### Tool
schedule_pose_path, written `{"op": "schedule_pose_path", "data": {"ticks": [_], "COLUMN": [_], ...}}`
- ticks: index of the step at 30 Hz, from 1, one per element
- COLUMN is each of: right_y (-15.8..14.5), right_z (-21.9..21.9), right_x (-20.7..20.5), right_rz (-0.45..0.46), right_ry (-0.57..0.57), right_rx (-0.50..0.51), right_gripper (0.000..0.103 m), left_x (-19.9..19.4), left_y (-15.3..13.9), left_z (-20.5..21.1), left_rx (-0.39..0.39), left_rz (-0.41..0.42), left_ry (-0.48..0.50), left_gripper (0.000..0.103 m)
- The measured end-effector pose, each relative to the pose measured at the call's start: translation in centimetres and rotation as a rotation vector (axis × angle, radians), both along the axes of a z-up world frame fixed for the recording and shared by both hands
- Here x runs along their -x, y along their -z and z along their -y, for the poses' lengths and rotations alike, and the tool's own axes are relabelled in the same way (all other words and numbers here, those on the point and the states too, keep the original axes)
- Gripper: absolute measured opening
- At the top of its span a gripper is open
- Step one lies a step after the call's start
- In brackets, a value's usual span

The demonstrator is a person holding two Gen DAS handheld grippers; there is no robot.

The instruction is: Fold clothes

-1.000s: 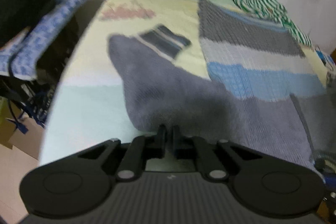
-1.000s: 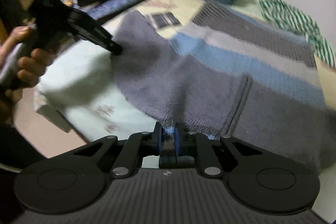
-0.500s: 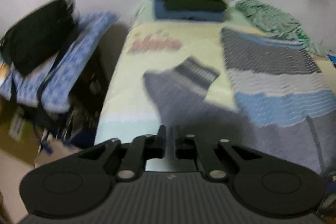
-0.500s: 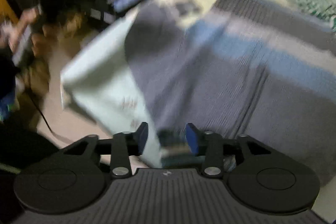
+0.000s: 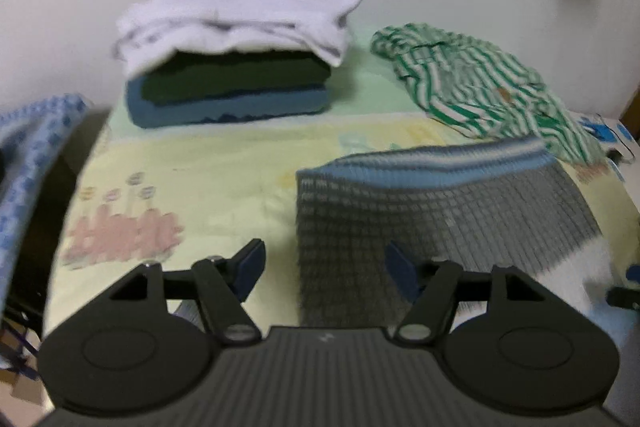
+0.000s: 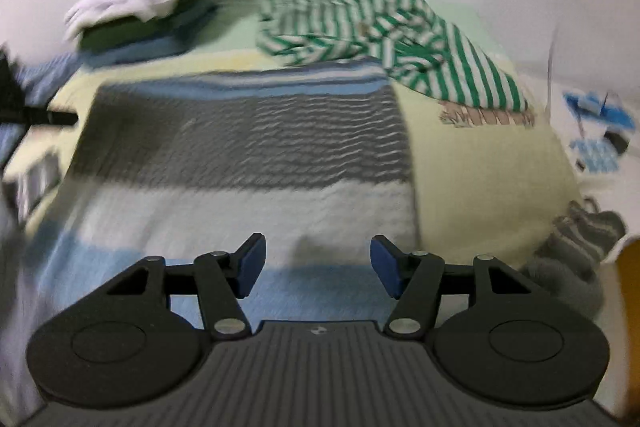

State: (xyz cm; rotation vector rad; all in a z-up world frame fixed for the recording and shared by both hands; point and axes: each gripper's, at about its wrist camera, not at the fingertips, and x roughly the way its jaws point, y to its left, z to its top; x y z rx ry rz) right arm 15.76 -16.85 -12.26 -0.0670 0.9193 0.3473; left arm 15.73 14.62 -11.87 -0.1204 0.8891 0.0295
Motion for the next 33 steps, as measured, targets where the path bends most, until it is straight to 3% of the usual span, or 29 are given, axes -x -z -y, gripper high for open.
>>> {"op": "schedule_pose_path", "data": {"ticks": [2,4,6,7,8,9,12,13,16,17,19,22,24,25,28,29,31,33], "right_y": [0.4,0.8,1.2,1.4,1.6,1.7,2.0,2.1,2.7,2.9,3.1,3.2,3.5,3.6,4.0,4.2,4.6,4.7], "right_z": [0.5,0.9,1.0,1.2,1.4,1.5,1.9,2.0,1.8,1.7,1.5,1.4,1.5,1.5,0.6,0.0,-1.1,-2.0], "right_x": [-1.7,-3.2,-4.4,-5.0,-5.6,-6.2,-7.8,-8.3,-9.2,-9.3,-9.2,-9.3,-9.8,-10.2,-11.9,-12.5,-13.7,-15.0], "right_rz": [-0.016,-0.030,-0.034,-0.036,-0.035,-0.034,-0.021,-0.017,-0.009,-0.011,0.004,0.028,0.033,0.037,0.077,0.102,0.150,0.176], "right_ry": [0.001,-0.003,-0.030,-0.041,-0.050,-0.055,-0.053,-0.053,-0.065,-0.075,-0.097,-0.126,-0.122,-0.121,-0.117,-0.111,-0.089,-0.048], "right_rx": [-0.020,-0.036,-0.046,-0.054,-0.063,-0.072,-0.097,-0.106,-0.121,-0.122,-0.114,-0.090,-0.081,-0.080,-0.067,-0.047,-0.009,0.019], "right_gripper": [0.061,0.062,0.062,0.062,0.062,0.061,0.061,0.061,0.062,0.063,0.066,0.066,0.066,0.066,0.066,0.066,0.067,0.067], "left_x": [-2.3,-3.8,-5.0,-5.3,-5.7,-6.0,-6.5,-6.7,-7.1,-7.0,-6.5,-5.9,-6.0,-6.1,-7.3,-7.7,-8.2,-7.9], "left_y": [1.2,2.1,2.6,2.7,2.7,2.8,2.4,2.5,3.2,3.6,4.2,4.2,3.8,3.5,2.8,2.7,2.8,3.0], "left_z": [-0.1,-0.1,0.3,0.8,1.2,1.7,2.1,1.8,0.7,0.5,0.4,0.1,-0.8,-1.3,-1.6,-1.2,0.1,0.6], "left_rx": [0.014,0.030,0.049,0.035,0.022,0.009,-0.043,-0.058,-0.112,-0.137,-0.199,-0.294,-0.318,-0.330,-0.265,-0.281,-0.410,-0.477], "left_rz": [-0.025,-0.048,-0.074,-0.076,-0.079,-0.081,-0.044,-0.044,-0.047,-0.052,-0.046,-0.033,-0.029,-0.028,-0.029,-0.032,-0.044,-0.053], "left_ry": [-0.020,-0.029,-0.012,-0.005,0.002,0.009,-0.048,-0.084,-0.178,-0.195,-0.210,-0.248,-0.297,-0.321,-0.287,-0.276,-0.277,-0.284], "left_gripper": [0.080,0.080,0.072,0.049,0.015,0.010,0.012,0.019,0.048,0.070,0.083,0.081,0.066,0.045,0.035,0.027,0.027,0.028]}}
